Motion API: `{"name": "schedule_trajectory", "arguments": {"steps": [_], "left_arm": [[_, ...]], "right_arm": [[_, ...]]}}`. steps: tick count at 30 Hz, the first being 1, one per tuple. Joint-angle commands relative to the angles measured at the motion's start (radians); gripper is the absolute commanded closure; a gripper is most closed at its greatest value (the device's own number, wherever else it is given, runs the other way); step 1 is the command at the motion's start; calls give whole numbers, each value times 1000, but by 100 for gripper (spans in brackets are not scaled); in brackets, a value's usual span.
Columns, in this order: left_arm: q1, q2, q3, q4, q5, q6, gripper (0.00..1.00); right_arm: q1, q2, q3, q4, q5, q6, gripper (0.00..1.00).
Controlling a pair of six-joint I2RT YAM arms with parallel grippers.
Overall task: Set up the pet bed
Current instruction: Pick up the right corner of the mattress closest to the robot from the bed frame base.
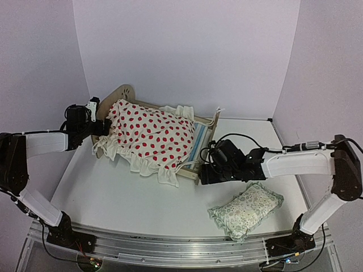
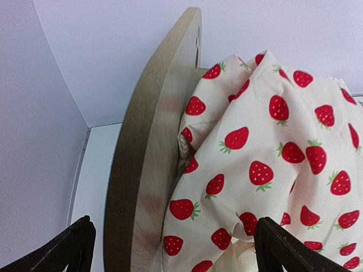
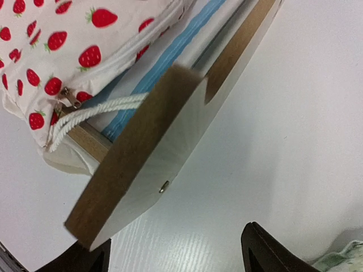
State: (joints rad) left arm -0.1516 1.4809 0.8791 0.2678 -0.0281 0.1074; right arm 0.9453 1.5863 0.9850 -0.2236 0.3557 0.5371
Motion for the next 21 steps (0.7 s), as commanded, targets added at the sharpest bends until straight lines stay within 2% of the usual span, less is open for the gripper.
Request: {"name": "schedule_trajectory", "arguments": {"steps": [1,8,11,16,18,21], "left_arm": [[0,-75,27,-29,-11,-3,0],[-1,-204,50,-161,-105,-101,0],[-1,-307,-10,-164,-77,-188,0],[-1,-483,-118,-176,-53,-346,0],[-1,-535,-137,-221,-43,-425,0],[-1,-582,-160,-285,20,-454,1]], "right_arm": [[-7,-95,96,-93,20,-211,19],[-7,-46,265,-215,-363,-502,23],[-7,28,363,-264,-424,-578,27],[-4,193,516,-295,-410,-441,36],[3,270,565,-293,-346,-351,37],[18,373,623,-284,-218,-213,37]]}}
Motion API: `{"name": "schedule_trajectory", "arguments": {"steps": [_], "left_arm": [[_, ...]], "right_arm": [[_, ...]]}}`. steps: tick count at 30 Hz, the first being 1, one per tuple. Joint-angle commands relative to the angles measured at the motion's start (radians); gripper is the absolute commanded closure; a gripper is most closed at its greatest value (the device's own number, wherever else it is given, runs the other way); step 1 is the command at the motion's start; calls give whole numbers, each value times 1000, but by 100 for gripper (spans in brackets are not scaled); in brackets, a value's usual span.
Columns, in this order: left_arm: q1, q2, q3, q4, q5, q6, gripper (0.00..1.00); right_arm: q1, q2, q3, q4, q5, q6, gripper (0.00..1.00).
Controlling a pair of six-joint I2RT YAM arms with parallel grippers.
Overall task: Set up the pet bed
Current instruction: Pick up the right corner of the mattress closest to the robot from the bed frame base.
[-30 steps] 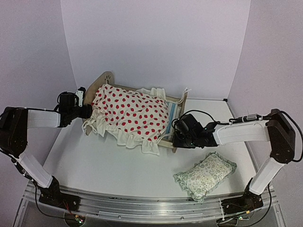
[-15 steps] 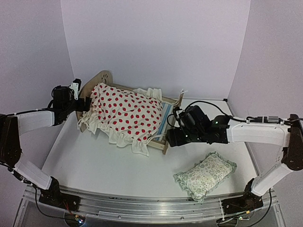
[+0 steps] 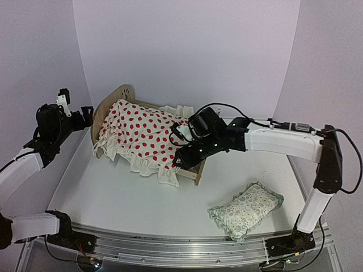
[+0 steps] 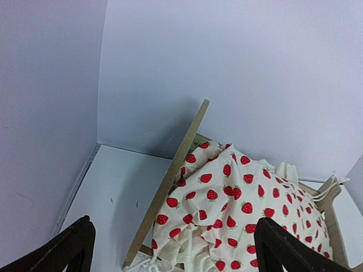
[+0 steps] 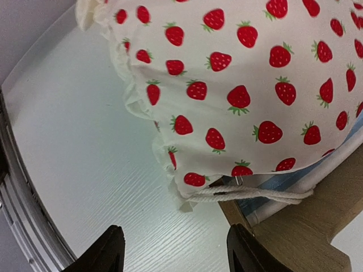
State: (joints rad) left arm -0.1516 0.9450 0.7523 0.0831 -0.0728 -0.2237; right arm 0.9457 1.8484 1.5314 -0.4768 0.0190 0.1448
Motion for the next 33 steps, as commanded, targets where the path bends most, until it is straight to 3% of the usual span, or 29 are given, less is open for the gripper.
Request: {"name": "schedule_trajectory", "arguments": {"steps": [1,10,17,20,23,26,29,33], "left_arm": [[0,-59,-41,-126,69,-133,0],[-1,-211,-135,-164,127,-140,1],[-1,-200,-139,-164,177,-144,0],[-1,-193,-142,-162,192,-153,1],[0,-190,-151,-153,219,-185,1],[-3,-142,-128,-153,339,-198,1],[-39,-92,-109,-160,397,-202,1],[-148,-73,-119,-126,342,-187,4]], "right_arm": [[23,133,91,-26,154,200,37],[33,256,183,22,239,249,40],[33,293,222,26,274,245,44],[34,316,242,28,279,239,55],[33,320,250,36,271,220,77],[33,286,240,45,289,201,94],[33,227,224,45,346,181,100],[33,155,221,42,386,161,100]]}}
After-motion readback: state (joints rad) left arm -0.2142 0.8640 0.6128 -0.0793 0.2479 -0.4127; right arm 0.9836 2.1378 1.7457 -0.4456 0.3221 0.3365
